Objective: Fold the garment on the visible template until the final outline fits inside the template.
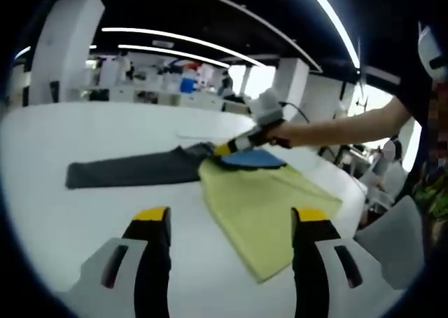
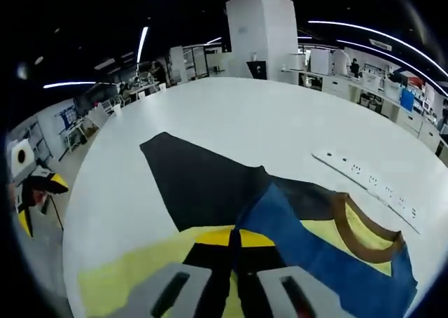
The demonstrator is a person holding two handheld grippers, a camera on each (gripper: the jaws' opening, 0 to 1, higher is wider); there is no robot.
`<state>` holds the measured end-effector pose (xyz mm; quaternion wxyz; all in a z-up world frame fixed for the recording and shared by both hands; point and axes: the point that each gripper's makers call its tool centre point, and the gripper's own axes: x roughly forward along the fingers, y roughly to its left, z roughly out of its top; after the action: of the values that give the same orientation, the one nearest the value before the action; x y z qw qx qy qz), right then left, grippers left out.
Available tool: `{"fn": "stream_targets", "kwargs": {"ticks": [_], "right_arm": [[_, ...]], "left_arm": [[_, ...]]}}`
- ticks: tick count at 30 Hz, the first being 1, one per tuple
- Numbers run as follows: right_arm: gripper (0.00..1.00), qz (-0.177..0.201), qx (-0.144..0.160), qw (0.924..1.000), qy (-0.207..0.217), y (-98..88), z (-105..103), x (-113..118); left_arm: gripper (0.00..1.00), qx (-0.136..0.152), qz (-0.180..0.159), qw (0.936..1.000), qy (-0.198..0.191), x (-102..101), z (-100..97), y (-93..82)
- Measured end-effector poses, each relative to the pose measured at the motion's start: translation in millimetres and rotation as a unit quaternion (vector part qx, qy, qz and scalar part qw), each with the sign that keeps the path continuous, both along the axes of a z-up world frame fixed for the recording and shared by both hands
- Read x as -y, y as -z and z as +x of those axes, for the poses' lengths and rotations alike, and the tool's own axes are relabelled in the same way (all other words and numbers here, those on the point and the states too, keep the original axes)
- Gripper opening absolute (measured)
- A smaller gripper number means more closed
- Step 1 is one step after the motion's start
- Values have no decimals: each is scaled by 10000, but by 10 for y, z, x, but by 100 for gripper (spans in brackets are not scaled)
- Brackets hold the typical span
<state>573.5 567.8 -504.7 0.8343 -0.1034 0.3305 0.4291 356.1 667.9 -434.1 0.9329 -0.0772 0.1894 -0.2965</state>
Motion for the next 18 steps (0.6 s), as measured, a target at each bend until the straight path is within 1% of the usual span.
{"fn": "stream_targets", "kwargs": {"ticks": [3,5,6,8,9,11,15,18], "right_arm": [[0,21,-85,10000,36,24,9,-20],[0,16,-139,9999,37,75,11,-44],[0,-39,-165,9999,10,131,39,-52],[0,-159,-146,9998,-36,197,29,-49],[0,-160,-175,9997,-29,214,26,-51],[0,-164,-199,9997,-25,207,-5,-63],[0,-151,-227,9996,-24,221,5,-96],[0,-140,-261,9996,-11,206,-45,-112]], "left_arm": [[66,-15,-3,10000,23,10,-7,4],[66,-27,-13,10000,33,15,-10,5],[66,-38,-28,10000,43,20,-13,6],[66,-58,-48,10000,57,29,-16,9],[66,-70,-41,10000,57,28,-17,12],[66,-78,-29,10000,50,23,-17,15],[66,-67,-41,10000,15,10,-7,4],[66,-59,-37,10000,20,12,-7,-1]]}}
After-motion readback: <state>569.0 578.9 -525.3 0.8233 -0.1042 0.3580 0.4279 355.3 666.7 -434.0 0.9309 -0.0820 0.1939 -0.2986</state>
